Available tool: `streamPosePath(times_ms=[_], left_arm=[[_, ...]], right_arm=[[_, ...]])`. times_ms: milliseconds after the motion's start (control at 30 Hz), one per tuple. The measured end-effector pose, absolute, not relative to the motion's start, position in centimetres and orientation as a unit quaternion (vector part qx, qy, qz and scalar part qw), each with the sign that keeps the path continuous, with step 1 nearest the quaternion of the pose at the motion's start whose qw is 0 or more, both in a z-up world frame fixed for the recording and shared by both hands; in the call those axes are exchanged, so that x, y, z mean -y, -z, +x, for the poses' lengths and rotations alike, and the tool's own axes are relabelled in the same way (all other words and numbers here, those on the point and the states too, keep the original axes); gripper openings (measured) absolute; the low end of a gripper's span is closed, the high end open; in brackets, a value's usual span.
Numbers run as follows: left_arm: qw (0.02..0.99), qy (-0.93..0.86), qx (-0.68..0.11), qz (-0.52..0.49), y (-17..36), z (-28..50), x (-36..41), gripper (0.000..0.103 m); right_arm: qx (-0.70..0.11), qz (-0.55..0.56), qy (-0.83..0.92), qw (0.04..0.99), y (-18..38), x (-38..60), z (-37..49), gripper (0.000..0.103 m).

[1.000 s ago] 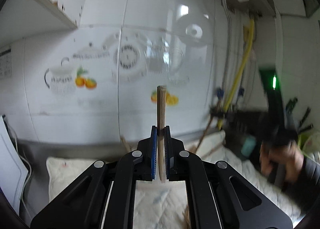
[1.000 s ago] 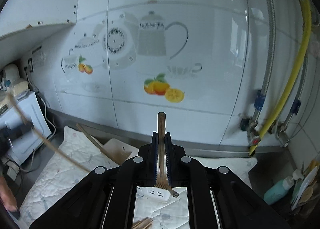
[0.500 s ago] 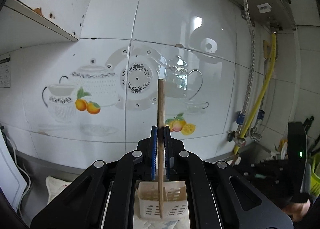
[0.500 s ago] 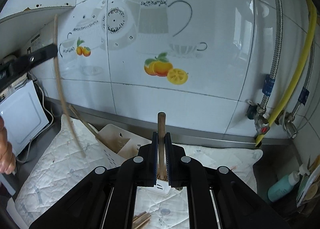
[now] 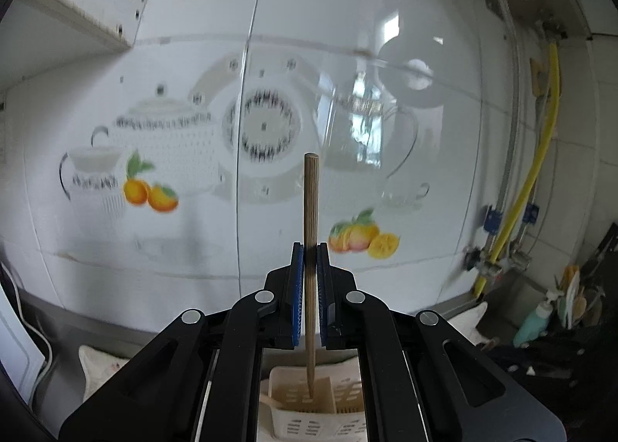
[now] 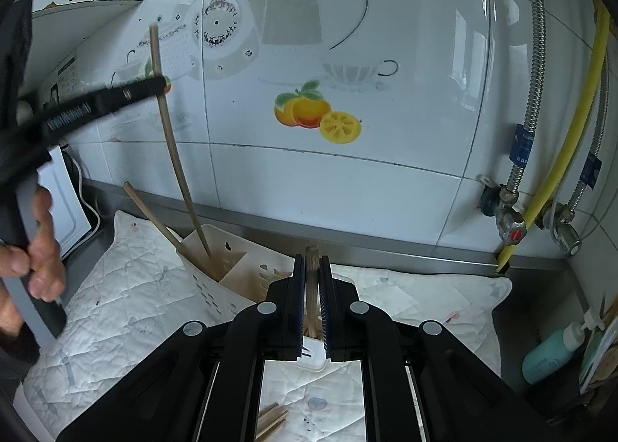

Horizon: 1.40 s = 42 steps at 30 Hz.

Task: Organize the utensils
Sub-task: 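Open the right tool over the holder while the left tool releases its chopstick into it, then lower the right tool onto another chopstick and close it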

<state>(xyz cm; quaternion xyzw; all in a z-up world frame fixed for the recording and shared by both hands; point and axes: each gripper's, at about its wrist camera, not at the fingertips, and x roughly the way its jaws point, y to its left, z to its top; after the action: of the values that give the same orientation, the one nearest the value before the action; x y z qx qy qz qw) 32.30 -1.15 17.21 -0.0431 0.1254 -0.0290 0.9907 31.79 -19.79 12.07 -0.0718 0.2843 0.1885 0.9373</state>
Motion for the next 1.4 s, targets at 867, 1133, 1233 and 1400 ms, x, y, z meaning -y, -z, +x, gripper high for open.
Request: streamPosePath(times_ms=[867, 1133, 1233, 1400], left_arm=[[0.986, 0.063, -0.154, -0.022, -16.1, 19.1, 1.2, 0.04], [0.976, 0.073, -0.203, -0.041, -10.6, 13.6, 0.6, 0.044], [0.972, 0.065, -0.216, -0.056, -8.7, 12.2, 0.0, 0.044], [0.969, 0.05, -0.23, -0.073, -6.1, 9.6, -0.9, 0.045]], right_arm=[[-0.271, -0.062, -0.221, 0.935, -7.9, 22.6, 13.8, 0.036], [-0.334, -0.064, -0.231, 0.912, -0.1, 22.0, 8.9, 0.025], [-0.352, -0.058, -0.232, 0.905, 2.2, 21.8, 7.9, 0.024], [-0.375, -0.042, -0.239, 0.895, 4.7, 21.1, 7.3, 0.02]])
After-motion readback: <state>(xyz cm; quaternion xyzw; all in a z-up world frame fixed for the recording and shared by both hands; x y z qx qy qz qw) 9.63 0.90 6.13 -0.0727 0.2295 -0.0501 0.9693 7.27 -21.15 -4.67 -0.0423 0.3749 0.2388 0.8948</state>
